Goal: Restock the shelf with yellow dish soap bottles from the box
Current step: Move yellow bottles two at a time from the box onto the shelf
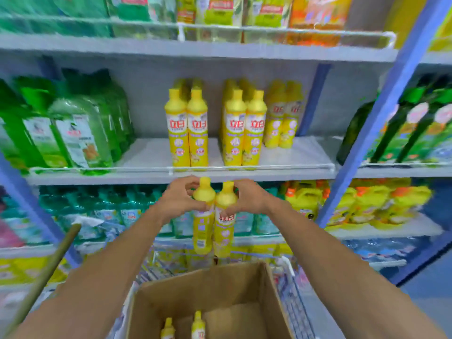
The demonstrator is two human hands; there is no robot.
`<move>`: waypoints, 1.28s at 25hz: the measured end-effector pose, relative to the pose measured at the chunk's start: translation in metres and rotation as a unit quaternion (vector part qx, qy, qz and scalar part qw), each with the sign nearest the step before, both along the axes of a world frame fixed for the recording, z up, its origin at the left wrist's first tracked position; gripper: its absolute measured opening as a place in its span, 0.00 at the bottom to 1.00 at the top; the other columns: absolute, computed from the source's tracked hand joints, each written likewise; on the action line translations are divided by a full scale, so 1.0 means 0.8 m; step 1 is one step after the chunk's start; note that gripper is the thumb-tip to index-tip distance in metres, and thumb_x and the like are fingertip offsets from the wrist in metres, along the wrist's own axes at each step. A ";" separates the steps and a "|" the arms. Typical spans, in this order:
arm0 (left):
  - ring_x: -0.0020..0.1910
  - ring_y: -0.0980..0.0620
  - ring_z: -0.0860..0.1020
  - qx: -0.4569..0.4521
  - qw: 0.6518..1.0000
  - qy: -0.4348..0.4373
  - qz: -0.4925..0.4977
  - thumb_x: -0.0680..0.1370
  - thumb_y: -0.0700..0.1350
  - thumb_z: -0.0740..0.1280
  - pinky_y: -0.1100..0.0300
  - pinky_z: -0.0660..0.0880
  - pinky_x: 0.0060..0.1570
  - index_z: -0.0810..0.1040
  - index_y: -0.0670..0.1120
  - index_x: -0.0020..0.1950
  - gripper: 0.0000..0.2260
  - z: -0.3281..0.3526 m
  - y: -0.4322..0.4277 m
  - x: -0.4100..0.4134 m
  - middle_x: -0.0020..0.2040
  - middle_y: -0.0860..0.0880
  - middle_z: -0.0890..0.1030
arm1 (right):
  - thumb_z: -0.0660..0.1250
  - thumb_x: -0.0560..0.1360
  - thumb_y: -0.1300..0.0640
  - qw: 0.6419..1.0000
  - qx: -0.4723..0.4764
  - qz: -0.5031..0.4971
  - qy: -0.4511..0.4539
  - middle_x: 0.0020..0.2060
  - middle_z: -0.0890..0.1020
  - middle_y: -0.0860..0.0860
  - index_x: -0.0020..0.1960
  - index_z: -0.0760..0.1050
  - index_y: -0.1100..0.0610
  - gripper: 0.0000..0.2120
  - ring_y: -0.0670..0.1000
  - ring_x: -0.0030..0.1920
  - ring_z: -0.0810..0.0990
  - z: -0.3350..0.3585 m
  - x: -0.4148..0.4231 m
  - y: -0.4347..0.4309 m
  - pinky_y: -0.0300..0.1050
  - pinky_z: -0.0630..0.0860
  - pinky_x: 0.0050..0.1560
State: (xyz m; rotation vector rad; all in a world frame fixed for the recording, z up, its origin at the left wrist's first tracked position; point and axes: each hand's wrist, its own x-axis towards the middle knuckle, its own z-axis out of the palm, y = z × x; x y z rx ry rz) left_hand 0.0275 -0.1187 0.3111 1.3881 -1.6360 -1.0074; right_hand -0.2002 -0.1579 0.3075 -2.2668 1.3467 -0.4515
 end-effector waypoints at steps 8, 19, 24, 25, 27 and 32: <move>0.33 0.74 0.77 -0.133 0.990 0.048 0.003 0.66 0.29 0.78 0.78 0.71 0.36 0.76 0.52 0.44 0.21 0.162 -0.030 -0.125 0.33 0.60 0.81 | 0.85 0.62 0.54 0.988 -0.064 -0.016 -0.137 0.38 0.86 0.45 0.43 0.82 0.51 0.15 0.36 0.34 0.78 0.157 -0.115 -0.031 0.37 0.75 0.40; 0.40 0.60 0.81 -0.221 0.973 0.033 0.051 0.64 0.38 0.83 0.60 0.79 0.45 0.82 0.43 0.51 0.19 0.220 -0.143 -0.272 0.45 0.50 0.85 | 0.84 0.62 0.48 0.964 -0.126 -0.016 -0.234 0.48 0.87 0.51 0.55 0.83 0.54 0.24 0.55 0.51 0.86 0.233 -0.266 -0.135 0.59 0.82 0.56; 0.46 0.47 0.84 -0.212 0.971 -0.005 0.110 0.60 0.44 0.83 0.45 0.81 0.49 0.82 0.46 0.50 0.21 0.200 -0.192 -0.311 0.45 0.49 0.86 | 0.83 0.63 0.50 0.963 -0.127 -0.035 -0.233 0.49 0.87 0.48 0.59 0.81 0.53 0.26 0.50 0.49 0.86 0.205 -0.290 -0.181 0.56 0.83 0.55; 0.45 0.48 0.84 -0.206 0.971 -0.015 0.122 0.59 0.47 0.82 0.45 0.81 0.48 0.82 0.47 0.49 0.22 0.192 -0.201 -0.315 0.45 0.50 0.86 | 0.83 0.64 0.51 0.963 -0.126 -0.038 -0.235 0.49 0.87 0.48 0.59 0.81 0.54 0.26 0.50 0.49 0.86 0.196 -0.292 -0.188 0.56 0.83 0.55; 0.45 0.48 0.84 -0.198 0.970 -0.033 0.136 0.58 0.50 0.82 0.45 0.81 0.48 0.82 0.48 0.50 0.23 0.174 -0.215 -0.322 0.45 0.50 0.85 | 0.83 0.64 0.54 0.962 -0.117 -0.043 -0.243 0.49 0.87 0.48 0.59 0.81 0.54 0.25 0.50 0.50 0.86 0.177 -0.295 -0.201 0.56 0.82 0.55; 0.46 0.51 0.84 -0.193 0.971 -0.022 0.139 0.64 0.43 0.83 0.55 0.81 0.47 0.81 0.45 0.56 0.22 0.146 -0.232 -0.326 0.48 0.49 0.85 | 0.82 0.67 0.57 0.955 -0.085 -0.043 -0.280 0.54 0.85 0.50 0.65 0.79 0.55 0.28 0.48 0.53 0.85 0.149 -0.297 -0.217 0.47 0.82 0.57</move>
